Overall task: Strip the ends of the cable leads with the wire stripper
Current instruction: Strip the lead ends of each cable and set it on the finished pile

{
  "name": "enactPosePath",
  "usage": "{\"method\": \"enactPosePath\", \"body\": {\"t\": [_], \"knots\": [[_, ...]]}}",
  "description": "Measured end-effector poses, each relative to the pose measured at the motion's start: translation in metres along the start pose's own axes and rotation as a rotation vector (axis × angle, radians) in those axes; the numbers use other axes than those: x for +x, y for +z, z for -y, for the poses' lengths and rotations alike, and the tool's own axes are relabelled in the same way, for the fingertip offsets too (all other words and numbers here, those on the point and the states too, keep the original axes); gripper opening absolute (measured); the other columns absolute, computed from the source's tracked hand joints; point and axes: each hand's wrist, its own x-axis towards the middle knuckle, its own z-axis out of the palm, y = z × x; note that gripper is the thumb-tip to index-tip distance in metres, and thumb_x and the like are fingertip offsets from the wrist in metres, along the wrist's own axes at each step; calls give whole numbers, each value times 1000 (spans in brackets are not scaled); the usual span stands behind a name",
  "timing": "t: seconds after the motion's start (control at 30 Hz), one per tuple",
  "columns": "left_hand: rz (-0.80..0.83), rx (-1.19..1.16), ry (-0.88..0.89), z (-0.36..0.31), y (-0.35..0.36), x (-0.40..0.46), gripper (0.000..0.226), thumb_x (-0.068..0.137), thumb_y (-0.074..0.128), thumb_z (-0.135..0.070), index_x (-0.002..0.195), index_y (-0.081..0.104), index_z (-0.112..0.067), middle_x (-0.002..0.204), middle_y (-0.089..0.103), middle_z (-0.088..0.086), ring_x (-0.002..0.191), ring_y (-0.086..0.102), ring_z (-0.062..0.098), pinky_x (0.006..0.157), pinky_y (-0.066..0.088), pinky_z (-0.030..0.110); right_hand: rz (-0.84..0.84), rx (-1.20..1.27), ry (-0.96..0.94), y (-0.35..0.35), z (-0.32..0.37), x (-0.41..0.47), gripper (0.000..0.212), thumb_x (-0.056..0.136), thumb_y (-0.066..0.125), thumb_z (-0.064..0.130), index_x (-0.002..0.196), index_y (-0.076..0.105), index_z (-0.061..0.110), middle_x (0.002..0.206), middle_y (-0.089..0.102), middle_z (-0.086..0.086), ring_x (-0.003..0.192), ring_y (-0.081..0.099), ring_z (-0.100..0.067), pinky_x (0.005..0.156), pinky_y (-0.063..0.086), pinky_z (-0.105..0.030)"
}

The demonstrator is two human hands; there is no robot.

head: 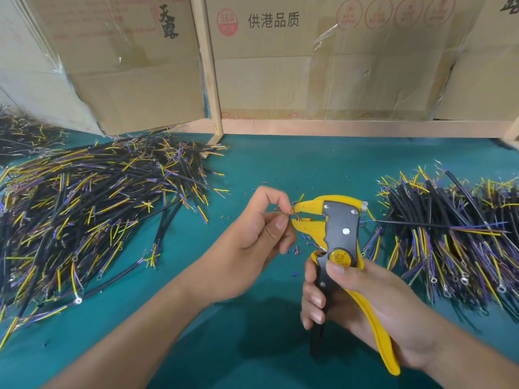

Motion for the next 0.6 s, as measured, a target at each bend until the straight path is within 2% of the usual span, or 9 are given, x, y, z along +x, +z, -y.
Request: {"method": "enactPosePath", "body": {"t": [0.13,0.33,0.47,0.6], "knots": [[0,98,17,3,-1,0,10,108,31,-26,106,39,-31,74,46,-8,50,28,5,48,30,15,-26,-53,1,-1,-1,-1,47,78,82,44,89,64,3,71,48,-15,63,48,-30,68,50,-44],[-3,96,19,4,-1,0,8,108,32,-27,107,39,-31,74,47,-7,50,29,2,49,31,13,-93,-99,9,3,2,-2,55,70,84,56,79,62,6,63,40,-11,53,41,-26,57,45,-38],[-12,117,26,3,-1,1,10,109,31,-24,107,39,-30,74,45,-8,51,33,2,51,33,13,-108,-118,14,4,5,-4,56,70,83,58,74,57,9,62,35,-9,49,34,-22,51,40,-34],[-13,161,38,2,-3,1,7,108,33,-26,105,39,-28,71,40,-10,52,26,6,50,30,16,-139,-139,19,2,8,-5,57,71,82,58,72,53,9,60,32,-8,46,31,-20,47,36,-32]]}}
